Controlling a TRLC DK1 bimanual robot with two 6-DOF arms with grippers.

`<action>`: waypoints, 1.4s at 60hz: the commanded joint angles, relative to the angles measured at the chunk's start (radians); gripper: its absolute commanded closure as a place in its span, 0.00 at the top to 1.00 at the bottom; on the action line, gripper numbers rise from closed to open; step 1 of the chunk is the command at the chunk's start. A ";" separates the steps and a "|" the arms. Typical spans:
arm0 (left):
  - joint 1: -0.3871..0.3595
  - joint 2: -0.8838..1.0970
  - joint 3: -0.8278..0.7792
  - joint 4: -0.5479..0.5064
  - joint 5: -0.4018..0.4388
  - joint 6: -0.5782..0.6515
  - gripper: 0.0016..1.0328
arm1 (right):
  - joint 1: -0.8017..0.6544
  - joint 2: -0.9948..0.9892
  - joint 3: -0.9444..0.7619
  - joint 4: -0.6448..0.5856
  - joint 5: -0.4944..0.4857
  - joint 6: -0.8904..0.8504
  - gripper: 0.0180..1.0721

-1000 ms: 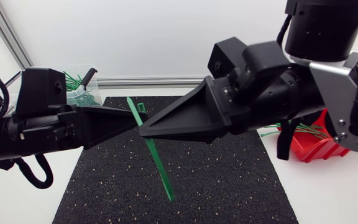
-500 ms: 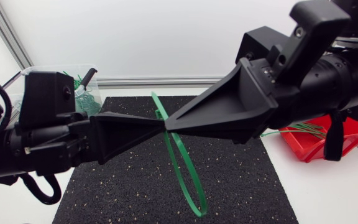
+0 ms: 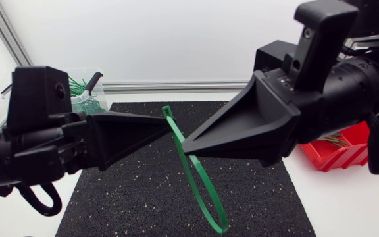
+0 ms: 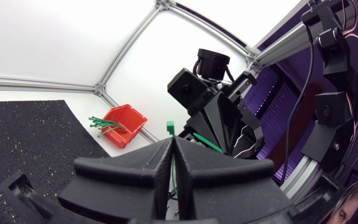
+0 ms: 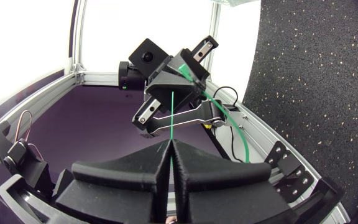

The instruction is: Take a green cable tie from the red box, thread the tail through the head to close it, then place it in the transparent bin on the left.

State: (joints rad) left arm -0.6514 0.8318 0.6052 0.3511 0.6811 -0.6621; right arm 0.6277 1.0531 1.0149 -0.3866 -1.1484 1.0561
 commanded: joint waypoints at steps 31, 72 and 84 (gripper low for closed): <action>-0.057 -0.025 0.008 0.008 -0.068 0.012 0.04 | -0.013 0.031 0.031 -0.029 0.010 0.038 0.05; -0.086 -0.054 0.008 -0.020 -0.074 0.018 0.04 | -0.020 0.045 0.017 -0.017 0.012 0.036 0.05; -0.140 -0.056 0.005 -0.035 -0.133 0.082 0.04 | -0.006 0.059 0.033 -0.005 0.030 0.044 0.05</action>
State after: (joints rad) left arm -0.7570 0.7918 0.6048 0.3107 0.5491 -0.6201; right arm 0.6155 1.0882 1.0435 -0.4026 -1.1400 1.0706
